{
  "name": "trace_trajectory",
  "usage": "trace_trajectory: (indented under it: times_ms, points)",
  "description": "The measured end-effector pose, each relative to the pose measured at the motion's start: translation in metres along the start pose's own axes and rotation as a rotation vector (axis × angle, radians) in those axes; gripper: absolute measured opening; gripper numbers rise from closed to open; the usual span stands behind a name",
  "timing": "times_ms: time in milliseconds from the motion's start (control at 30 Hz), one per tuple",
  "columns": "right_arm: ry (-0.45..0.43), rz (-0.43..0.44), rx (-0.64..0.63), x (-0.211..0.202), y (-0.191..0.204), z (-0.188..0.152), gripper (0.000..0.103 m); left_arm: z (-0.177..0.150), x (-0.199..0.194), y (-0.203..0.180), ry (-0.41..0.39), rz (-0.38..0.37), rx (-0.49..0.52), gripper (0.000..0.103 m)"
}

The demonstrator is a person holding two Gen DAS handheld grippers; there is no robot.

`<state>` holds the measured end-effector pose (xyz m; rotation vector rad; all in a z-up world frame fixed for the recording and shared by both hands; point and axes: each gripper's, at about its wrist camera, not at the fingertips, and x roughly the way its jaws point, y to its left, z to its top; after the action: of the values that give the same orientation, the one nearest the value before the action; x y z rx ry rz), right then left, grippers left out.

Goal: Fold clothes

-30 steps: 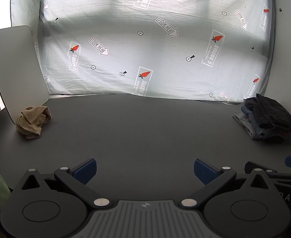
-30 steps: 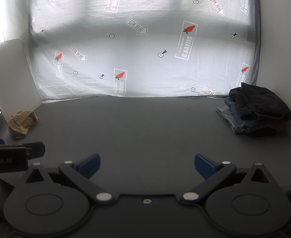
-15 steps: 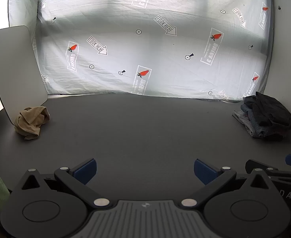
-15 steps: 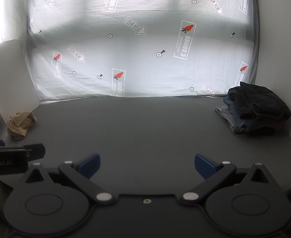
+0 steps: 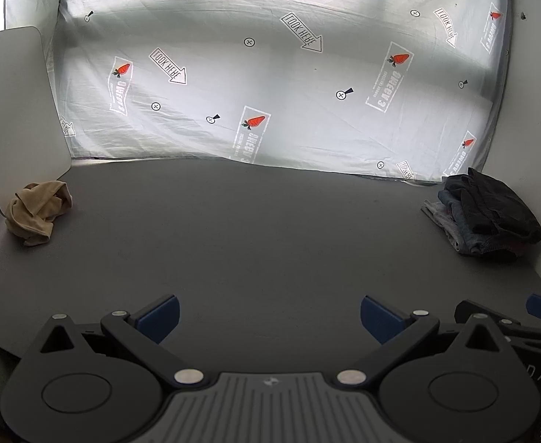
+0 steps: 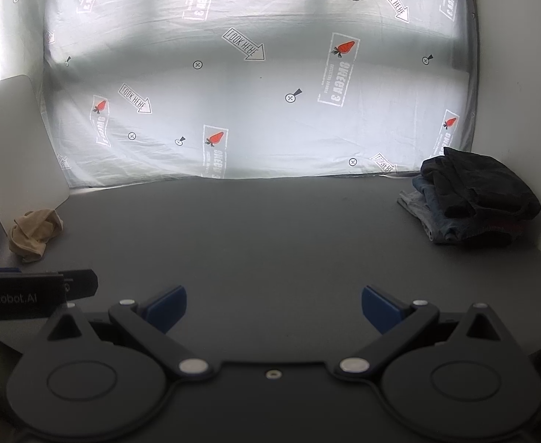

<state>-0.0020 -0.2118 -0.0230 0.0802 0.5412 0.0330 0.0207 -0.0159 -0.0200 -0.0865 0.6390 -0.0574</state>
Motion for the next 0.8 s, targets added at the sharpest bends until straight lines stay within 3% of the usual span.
trace_trajectory:
  times_ms: [133,267,433,633,800]
  points:
    - [-0.062,0.033,0.054,0.010,-0.016,0.008,0.103,0.009,0.018,0.000,0.004,-0.040,-0.055,0.103]
    - [-0.087,0.175,0.132,0.036,-0.035,0.017,0.103,0.023,0.042,0.006,-0.012,-0.052,-0.162,0.103]
    - [-0.020,0.250,0.158,0.101,-0.041,0.045,0.103,0.045,0.077,0.020,0.027,-0.091,-0.242,0.103]
    - [0.071,0.369,0.104,0.182,-0.031,0.082,0.103,0.083,0.118,0.042,0.114,0.025,-0.337,0.103]
    - [0.093,0.377,-0.016,0.232,0.018,0.097,0.103,0.106,0.137,0.069,0.134,0.166,-0.360,0.103]
